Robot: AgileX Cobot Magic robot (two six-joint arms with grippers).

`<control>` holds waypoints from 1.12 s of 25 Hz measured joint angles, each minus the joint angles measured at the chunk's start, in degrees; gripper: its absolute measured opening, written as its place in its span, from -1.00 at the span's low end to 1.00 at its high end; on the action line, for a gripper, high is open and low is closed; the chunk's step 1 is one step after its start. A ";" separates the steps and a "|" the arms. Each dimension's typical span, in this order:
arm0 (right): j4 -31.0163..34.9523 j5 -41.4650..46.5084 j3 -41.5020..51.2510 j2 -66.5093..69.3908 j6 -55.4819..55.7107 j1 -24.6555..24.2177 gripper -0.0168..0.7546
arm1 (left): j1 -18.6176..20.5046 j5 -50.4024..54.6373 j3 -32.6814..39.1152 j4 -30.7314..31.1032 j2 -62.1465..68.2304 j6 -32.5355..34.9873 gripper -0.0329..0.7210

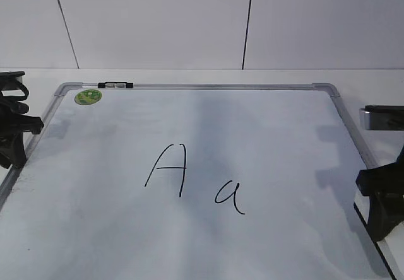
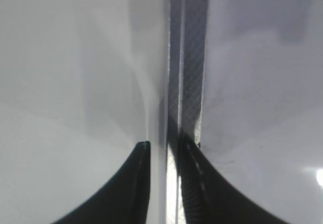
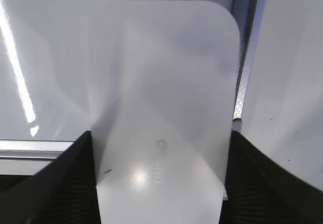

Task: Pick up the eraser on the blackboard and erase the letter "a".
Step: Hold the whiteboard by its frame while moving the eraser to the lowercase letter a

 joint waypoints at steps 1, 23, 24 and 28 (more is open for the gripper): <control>0.00 0.00 0.00 0.00 0.00 0.00 0.48 | 0.00 0.00 0.00 0.00 0.00 0.00 -0.53; 0.00 0.00 0.00 0.00 -0.21 0.00 0.48 | 0.00 0.07 -0.03 -0.57 0.00 0.00 -0.84; 0.00 0.00 0.00 0.00 -0.46 0.00 0.48 | 0.00 0.07 -0.13 -0.57 0.00 0.00 -0.84; 0.00 0.00 0.00 0.00 -0.85 0.00 0.48 | 0.00 0.07 -0.13 -0.57 0.00 0.00 -0.84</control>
